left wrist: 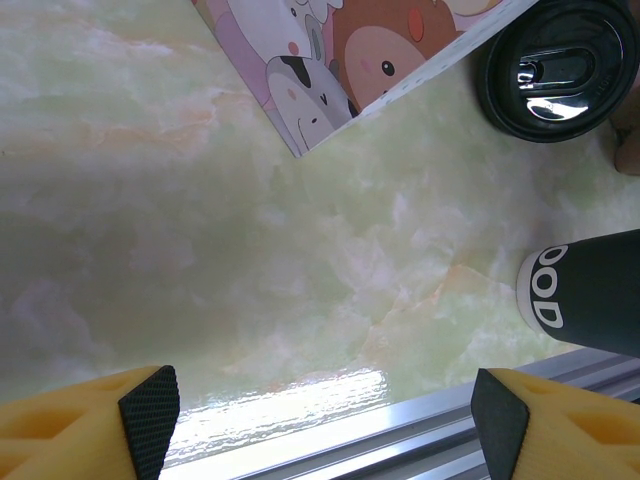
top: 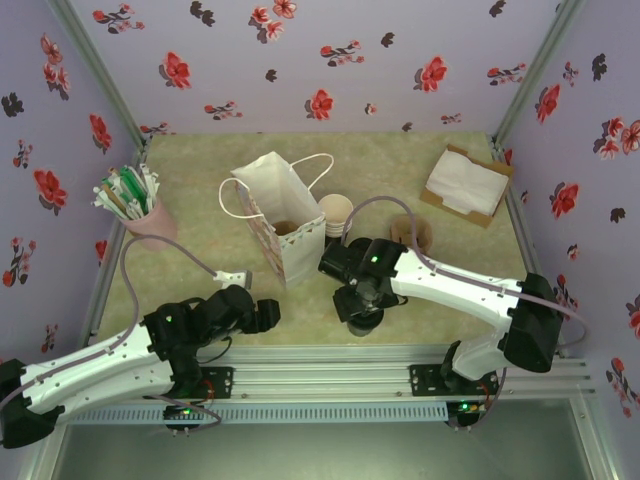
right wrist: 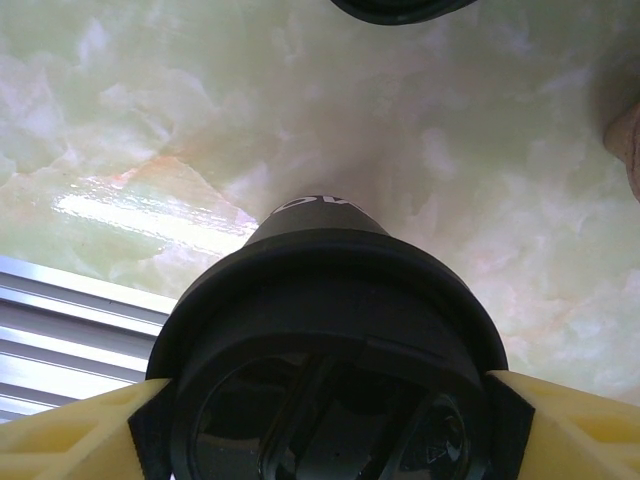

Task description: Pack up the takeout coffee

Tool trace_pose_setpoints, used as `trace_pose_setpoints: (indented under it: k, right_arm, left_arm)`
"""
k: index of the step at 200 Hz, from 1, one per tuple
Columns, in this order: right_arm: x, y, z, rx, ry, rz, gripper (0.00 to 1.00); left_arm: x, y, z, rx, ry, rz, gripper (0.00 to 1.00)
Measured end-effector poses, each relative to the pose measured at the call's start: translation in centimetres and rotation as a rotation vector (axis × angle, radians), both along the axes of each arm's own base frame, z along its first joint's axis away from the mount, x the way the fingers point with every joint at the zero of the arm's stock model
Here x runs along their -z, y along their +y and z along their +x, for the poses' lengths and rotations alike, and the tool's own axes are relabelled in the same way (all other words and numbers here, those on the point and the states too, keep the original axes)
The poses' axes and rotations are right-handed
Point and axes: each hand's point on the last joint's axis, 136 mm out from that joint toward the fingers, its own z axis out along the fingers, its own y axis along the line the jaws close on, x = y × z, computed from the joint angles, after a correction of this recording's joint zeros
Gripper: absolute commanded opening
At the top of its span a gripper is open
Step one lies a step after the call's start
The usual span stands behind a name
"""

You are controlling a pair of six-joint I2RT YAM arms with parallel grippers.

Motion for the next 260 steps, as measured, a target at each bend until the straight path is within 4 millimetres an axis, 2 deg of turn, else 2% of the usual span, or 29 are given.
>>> trace_pose_setpoints:
  k: [260]
  right_arm:
    - [-0.16,-0.67,-0.66,-0.001,0.014,0.005,0.81]
  left_arm:
    - [-0.06,-0.03,0.12,-0.002,-0.003,-0.003,0.80]
